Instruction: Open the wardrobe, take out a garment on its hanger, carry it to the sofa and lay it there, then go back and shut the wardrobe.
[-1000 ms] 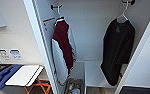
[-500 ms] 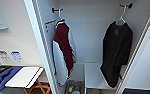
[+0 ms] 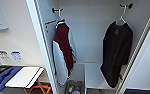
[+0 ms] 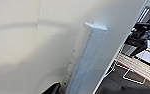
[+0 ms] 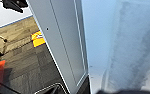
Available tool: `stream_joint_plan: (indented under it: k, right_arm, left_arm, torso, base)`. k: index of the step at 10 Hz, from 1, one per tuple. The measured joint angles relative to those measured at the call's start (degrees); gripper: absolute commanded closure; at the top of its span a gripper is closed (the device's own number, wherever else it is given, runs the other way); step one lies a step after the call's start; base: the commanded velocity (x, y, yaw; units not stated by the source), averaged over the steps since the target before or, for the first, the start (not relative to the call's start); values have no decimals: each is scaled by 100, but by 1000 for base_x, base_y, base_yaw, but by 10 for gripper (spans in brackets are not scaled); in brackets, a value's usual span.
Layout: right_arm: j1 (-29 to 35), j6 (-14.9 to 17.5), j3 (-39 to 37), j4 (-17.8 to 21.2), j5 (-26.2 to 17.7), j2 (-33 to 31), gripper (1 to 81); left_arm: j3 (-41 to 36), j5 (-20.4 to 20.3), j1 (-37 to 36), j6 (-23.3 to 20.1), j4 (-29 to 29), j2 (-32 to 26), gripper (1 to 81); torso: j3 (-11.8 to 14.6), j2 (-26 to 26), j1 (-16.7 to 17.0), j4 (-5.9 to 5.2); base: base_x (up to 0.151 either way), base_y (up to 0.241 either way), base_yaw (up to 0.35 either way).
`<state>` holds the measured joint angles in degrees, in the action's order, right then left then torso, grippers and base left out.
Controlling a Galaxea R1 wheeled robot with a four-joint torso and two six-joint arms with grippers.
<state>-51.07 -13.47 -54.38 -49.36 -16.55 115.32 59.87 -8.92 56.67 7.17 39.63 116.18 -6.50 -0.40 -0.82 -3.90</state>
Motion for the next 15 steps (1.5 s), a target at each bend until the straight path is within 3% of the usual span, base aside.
stream_joint_plan:
  k: [4, 9, 12, 13, 15]
  right_arm:
    - [-266, 39, -2, -290, 363, -221, 10]
    - [-447, 55, -20, -301, 738, -452, 10]
    - [-452, 52, -27, -301, 763, -461, 10]
    - [-452, 52, -30, -301, 763, -463, 10]
    - [-466, 55, -83, -301, 790, -449, 10]
  left_arm:
    - [-17, -50, 5, -6, -2, 0, 10]
    - [-55, -149, 77, -23, -6, -121, 10]
    - [-56, -500, 254, -98, -96, -304, 10]
    - [-56, -717, 377, -76, -149, -377, 10]
    - [-1015, -262, 1413, 29, 254, 2, 10]
  torso:
    - [2, 0, 0, 0]
    - [4, 0, 0, 0]
    - [4, 0, 0, 0]
    - [4, 0, 0, 0]
    - [6, -5, 11, -2]
  base:
    - [0, 0, 0]
    - [0, 0, 0]
    - [0, 0, 0]
    - [0, 0, 0]
    - [0, 0, 0]
